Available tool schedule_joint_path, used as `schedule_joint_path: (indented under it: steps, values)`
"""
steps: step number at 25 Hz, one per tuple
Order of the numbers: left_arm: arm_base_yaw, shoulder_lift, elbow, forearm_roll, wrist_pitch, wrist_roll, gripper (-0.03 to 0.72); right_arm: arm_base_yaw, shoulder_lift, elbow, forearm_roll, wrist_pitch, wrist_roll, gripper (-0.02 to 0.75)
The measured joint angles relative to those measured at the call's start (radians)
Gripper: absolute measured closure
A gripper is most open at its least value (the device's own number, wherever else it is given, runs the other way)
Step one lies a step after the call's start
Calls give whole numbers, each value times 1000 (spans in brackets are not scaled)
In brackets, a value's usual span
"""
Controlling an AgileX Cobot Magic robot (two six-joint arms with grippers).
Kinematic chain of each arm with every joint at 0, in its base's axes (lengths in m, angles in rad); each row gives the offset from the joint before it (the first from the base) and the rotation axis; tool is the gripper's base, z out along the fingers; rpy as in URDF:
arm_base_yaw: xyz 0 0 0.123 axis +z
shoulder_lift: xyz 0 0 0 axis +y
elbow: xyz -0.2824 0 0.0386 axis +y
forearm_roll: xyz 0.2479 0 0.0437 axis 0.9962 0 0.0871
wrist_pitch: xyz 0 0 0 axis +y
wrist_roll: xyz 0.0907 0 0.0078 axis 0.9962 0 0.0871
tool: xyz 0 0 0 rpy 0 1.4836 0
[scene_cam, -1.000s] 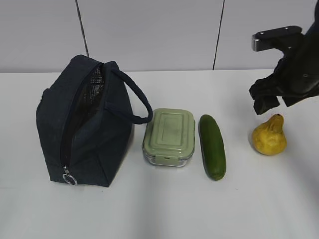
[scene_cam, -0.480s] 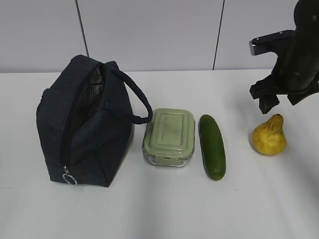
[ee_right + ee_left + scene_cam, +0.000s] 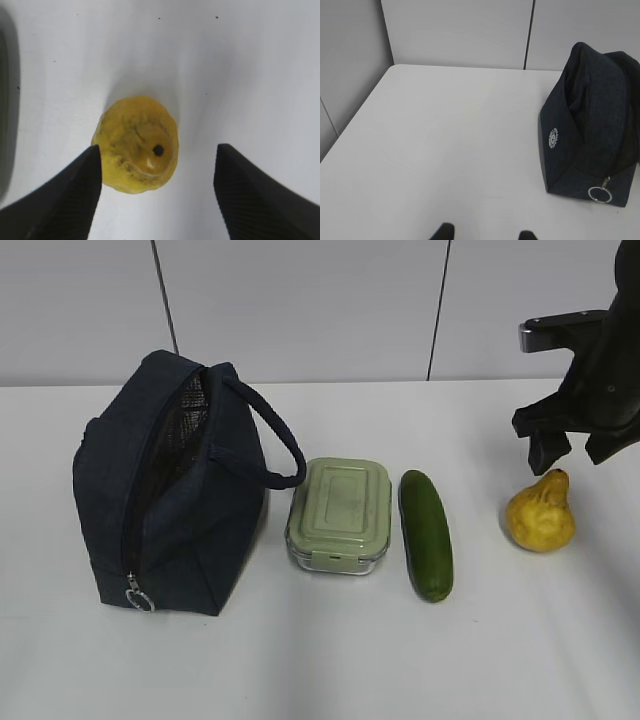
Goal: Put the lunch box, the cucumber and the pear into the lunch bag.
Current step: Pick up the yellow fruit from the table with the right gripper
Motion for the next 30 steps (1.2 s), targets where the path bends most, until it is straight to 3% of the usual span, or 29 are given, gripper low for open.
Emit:
schedule_joint_path:
  steps: [21, 30]
  values:
    - [0, 0, 0, 0, 0, 0, 446, 0, 124, -2, 19, -49, -6, 258]
    - [0, 0, 0, 0, 0, 0, 446, 0, 126, -13, 27, -49, -6, 401]
